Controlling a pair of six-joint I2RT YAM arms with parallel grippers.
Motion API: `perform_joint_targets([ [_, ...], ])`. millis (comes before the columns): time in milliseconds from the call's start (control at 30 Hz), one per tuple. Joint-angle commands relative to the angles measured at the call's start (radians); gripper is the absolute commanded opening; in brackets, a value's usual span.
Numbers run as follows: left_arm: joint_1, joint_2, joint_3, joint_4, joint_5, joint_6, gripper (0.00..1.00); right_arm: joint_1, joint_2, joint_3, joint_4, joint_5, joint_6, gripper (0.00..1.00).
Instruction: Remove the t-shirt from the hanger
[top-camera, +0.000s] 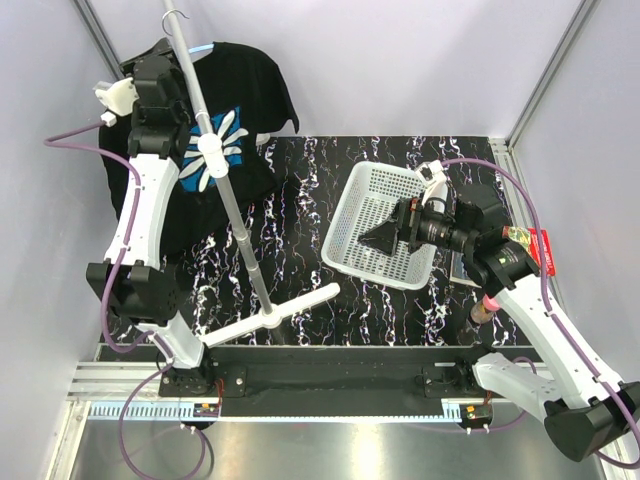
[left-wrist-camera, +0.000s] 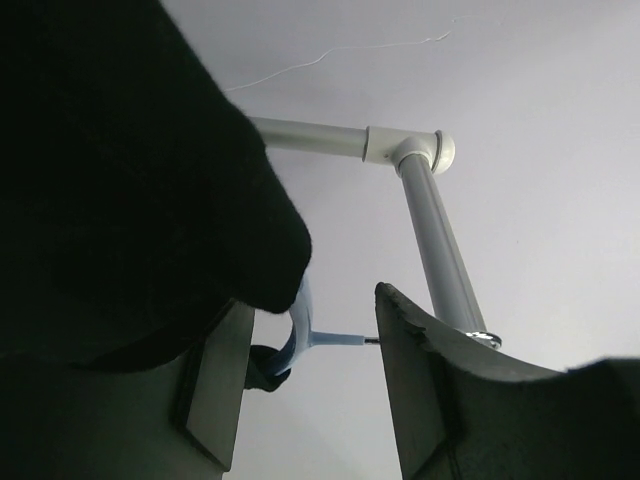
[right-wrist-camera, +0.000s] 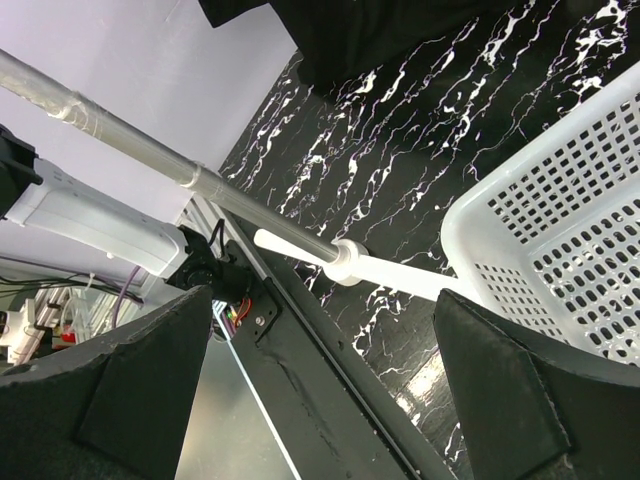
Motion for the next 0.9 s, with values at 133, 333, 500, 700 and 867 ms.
perform_joint_targets([
  [133,0.021,0.014,0.088,0.023,-0.058,0.009,0.53,0.013,-0.023,0.002,0.001,0.026,-0.024,1.00],
  [333,0.052,0.014,0.066,0.046,-0.027,0.000,0.43,0.013,-0.029,0.003,-0.004,0.027,-0.024,1.00],
  [500,0.064,0.006,0.046,0.061,-0.015,0.002,0.37,0.013,-0.032,0.002,-0.007,0.033,-0.025,1.00],
  [700,0.086,0.045,0.072,0.116,0.072,-0.023,0.12,0.013,-0.035,0.003,-0.010,0.036,-0.027,1.00],
  [867,0.081,0.068,0.144,0.152,0.103,-0.014,0.00,0.013,-0.035,0.006,-0.013,0.040,-0.027,1.00],
])
